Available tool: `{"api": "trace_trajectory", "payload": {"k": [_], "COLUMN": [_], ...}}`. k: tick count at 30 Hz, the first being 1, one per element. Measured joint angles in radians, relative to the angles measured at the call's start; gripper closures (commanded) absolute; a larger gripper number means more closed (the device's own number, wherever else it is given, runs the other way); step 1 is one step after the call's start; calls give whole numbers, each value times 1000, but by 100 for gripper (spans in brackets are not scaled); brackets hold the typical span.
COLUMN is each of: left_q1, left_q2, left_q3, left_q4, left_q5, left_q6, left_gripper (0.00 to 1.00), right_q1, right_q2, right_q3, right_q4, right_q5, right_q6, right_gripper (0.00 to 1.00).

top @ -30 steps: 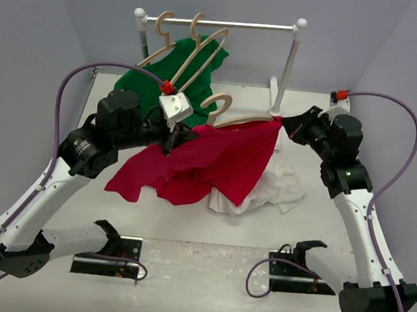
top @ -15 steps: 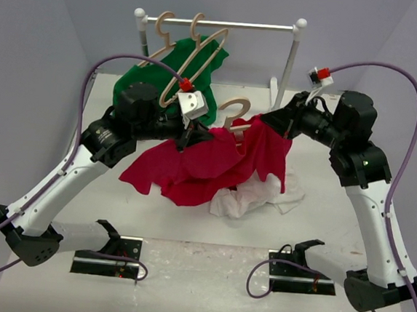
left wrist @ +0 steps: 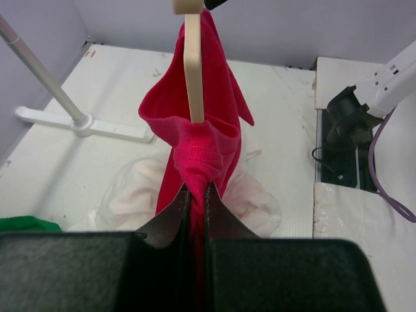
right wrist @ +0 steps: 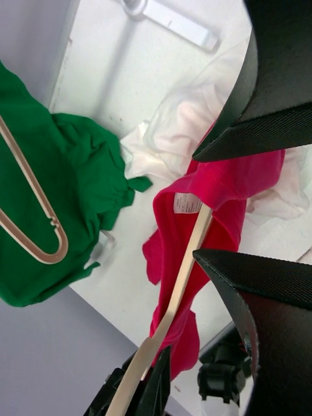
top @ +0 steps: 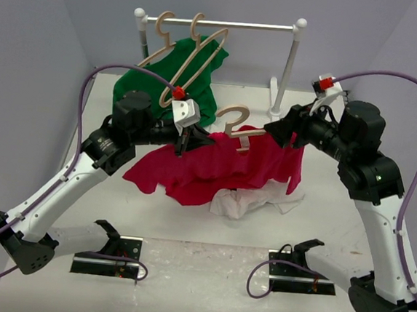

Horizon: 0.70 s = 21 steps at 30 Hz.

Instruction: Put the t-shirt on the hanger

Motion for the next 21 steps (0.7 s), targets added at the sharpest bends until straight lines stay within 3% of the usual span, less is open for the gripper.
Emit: {"api": "trace_trajectory", "payload": {"k": [5, 10, 14, 18, 21], "left_q1": [28, 30, 30, 31, 31], "left_q2": [20, 62, 103, 137, 157], "left_q3": [-2, -7, -7, -6, -6], "left_q4": [43, 91, 115, 122, 122], "left_q5": [127, 299, 393, 459, 481], "left_q6": [-16, -41, -59, -69, -72], "left_gripper": [100, 100, 100, 100, 100], "right_q1": [-1, -1, 0, 0, 0], "right_q2": [-86, -116, -72, 10, 67], "right_q3": [0, -19, -29, -13, -1], "right_q4": [-6, 25, 64, 95, 131], "right_q5": [3, -193, -368, -513, -622], "right_q6": [-81, -173, -208, -219, -197], "right_gripper": [36, 28, 30, 57, 97]}}
